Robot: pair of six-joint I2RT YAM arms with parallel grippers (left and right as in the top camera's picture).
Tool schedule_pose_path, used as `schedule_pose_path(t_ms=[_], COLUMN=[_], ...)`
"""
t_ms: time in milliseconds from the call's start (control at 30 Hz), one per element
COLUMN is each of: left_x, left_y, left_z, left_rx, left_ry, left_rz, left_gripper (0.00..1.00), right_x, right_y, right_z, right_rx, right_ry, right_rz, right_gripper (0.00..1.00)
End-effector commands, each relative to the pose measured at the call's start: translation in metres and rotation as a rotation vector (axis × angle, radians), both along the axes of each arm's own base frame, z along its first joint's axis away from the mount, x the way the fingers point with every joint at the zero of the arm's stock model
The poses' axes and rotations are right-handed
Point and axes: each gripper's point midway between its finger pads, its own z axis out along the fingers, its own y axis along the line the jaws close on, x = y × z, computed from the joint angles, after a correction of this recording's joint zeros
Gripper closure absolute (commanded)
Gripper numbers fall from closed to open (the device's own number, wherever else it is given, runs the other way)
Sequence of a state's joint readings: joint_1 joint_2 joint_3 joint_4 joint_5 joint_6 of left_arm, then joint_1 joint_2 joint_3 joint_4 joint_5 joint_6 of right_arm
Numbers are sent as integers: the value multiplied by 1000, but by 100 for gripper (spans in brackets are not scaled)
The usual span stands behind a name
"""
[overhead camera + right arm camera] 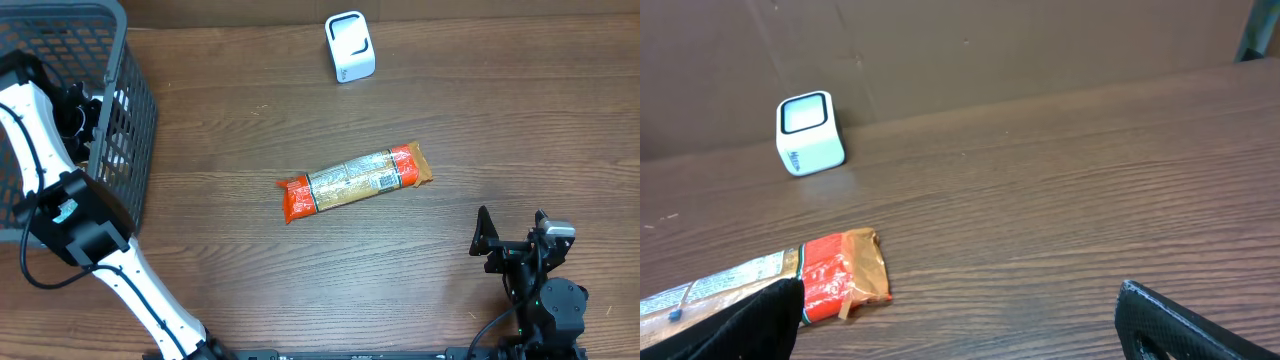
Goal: Scan the item barcode
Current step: 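Grasp the white shampoo tube in the basket with the left gripper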
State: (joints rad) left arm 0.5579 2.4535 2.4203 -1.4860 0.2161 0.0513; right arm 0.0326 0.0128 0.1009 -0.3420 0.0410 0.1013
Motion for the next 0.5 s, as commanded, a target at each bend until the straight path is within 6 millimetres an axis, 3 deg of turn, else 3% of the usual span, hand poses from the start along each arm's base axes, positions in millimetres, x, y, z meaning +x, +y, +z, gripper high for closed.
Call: schedule_pose_path(t_ms=[0, 100, 233, 333, 467], left_x=[-2, -11, -39, -71, -109], left_y=[3, 3, -12, -26, -41], left_z=[72, 130, 208, 249, 287], left_rx=[96, 180, 261, 313, 384], left_ry=[-122, -223, -356, -401, -451], left_rz=[62, 85, 115, 145, 166], left_gripper=[0, 0, 0, 0, 0], right_x=[-2, -2, -2, -2, -2], right_y=[-2, -2, -2, -2, -2], right_z=[1, 1, 1, 1, 1], right_rx=[1, 1, 1, 1, 1], right_ry=[3, 3, 3, 3, 3], right_rz=[-11, -11, -11, -11, -11], right_gripper=[0, 0, 0, 0, 0])
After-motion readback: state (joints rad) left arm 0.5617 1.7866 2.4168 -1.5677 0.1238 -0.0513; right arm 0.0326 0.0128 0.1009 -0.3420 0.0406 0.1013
